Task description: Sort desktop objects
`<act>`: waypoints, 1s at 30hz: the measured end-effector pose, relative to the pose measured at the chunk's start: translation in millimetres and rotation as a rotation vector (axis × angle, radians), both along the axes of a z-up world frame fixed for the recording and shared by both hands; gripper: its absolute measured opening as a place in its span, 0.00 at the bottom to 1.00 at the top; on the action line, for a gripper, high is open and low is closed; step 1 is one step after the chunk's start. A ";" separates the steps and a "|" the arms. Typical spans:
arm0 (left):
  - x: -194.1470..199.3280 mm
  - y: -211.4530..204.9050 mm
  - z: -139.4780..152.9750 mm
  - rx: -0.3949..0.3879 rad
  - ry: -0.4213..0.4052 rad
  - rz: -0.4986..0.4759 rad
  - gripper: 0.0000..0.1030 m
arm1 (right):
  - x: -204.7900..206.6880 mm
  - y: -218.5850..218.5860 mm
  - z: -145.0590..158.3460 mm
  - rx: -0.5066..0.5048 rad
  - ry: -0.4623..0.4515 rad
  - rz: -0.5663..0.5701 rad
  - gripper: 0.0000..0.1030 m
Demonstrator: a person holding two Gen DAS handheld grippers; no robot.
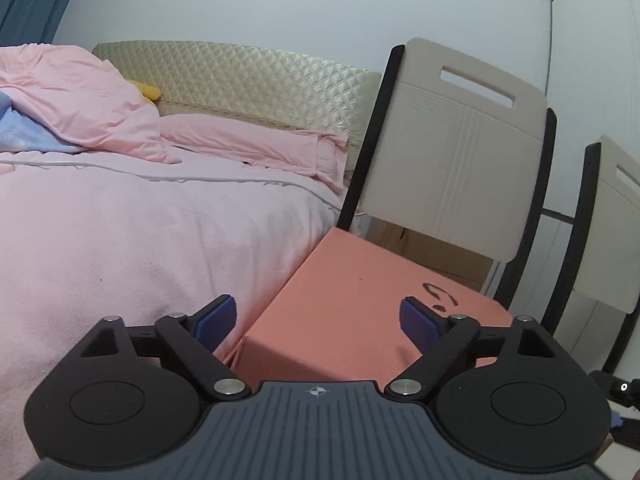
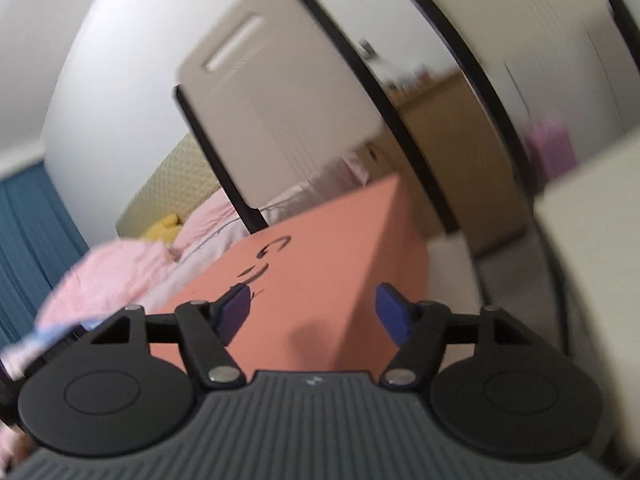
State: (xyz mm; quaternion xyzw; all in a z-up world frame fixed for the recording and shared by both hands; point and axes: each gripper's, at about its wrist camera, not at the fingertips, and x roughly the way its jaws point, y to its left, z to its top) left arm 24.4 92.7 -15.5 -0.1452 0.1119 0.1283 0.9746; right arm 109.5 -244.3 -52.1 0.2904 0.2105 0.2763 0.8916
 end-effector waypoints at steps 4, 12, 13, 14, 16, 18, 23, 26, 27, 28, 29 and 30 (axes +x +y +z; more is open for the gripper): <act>2.9 4.4 0.5 -0.003 0.015 0.018 0.79 | 3.7 5.2 -11.8 0.079 0.060 -0.019 0.57; 16.0 -1.4 0.1 0.073 0.079 0.020 0.79 | 9.6 14.9 -16.1 0.074 0.047 -0.075 0.56; 16.5 -2.4 0.0 0.074 0.080 0.010 0.79 | 12.7 14.8 -17.2 0.079 0.051 -0.078 0.56; 16.9 -3.3 -0.2 0.075 0.081 0.000 0.80 | 14.8 13.5 -18.2 0.084 0.057 -0.078 0.56; 17.8 -5.1 -0.5 0.078 0.082 -0.021 0.81 | 18.2 12.3 -18.4 0.075 0.060 -0.071 0.56; 18.7 -6.9 -0.8 0.080 0.084 -0.041 0.82 | 20.5 10.8 -17.8 0.060 0.062 -0.058 0.56; 21.7 -12.7 -1.7 0.086 0.089 -0.092 0.84 | 23.3 -1.4 -17.6 0.067 0.082 -0.044 0.55; 26.8 -19.6 -2.4 0.087 0.090 -0.122 0.84 | 21.2 -10.8 -15.6 0.060 0.082 -0.056 0.55; 28.2 -21.1 -2.7 0.085 0.090 -0.129 0.84 | 20.4 -14.2 -15.1 0.062 0.082 -0.058 0.55; 29.3 -22.3 -3.0 0.083 0.090 -0.135 0.84 | 19.6 -17.6 -14.6 0.064 0.082 -0.061 0.55; 29.2 -20.6 -4.0 0.066 0.089 -0.134 0.84 | 19.0 -20.7 -14.2 0.066 0.083 -0.062 0.55; 28.5 -17.0 -5.5 0.038 0.087 -0.129 0.84 | 19.0 -22.8 -14.3 0.073 0.084 -0.059 0.55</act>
